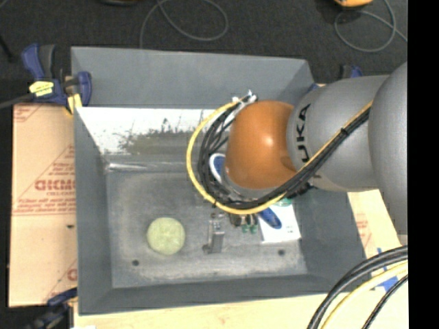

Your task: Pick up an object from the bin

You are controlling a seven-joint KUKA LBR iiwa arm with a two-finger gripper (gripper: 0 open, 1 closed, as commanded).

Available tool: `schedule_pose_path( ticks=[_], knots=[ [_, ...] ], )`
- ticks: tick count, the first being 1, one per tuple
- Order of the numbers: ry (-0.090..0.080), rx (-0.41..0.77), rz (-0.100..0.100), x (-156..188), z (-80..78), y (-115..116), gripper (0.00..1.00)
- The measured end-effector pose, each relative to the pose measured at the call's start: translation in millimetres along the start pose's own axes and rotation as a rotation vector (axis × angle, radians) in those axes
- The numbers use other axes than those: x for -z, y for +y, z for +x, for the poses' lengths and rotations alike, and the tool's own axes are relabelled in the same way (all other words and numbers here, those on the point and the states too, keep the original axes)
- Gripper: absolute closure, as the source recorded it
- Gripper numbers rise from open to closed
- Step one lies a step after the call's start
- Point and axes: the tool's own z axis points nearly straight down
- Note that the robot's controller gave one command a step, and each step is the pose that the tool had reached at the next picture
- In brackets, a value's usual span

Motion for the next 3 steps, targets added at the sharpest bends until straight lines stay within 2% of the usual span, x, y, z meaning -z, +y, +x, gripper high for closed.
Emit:
schedule_pose_path(
  ticks=[1, 2, 3],
  knots=[
    [-0.001, 0.044, 0.001, -70.1, -15.5, 59.2, 0.0],
    [0.001, 0.009, 0.001, -15.7, -15.8, 54.5, 0.0],
    [-0.005, 0.04, 0.002, -66.0, -17.3, 57.3, 0.0]
  ],
)
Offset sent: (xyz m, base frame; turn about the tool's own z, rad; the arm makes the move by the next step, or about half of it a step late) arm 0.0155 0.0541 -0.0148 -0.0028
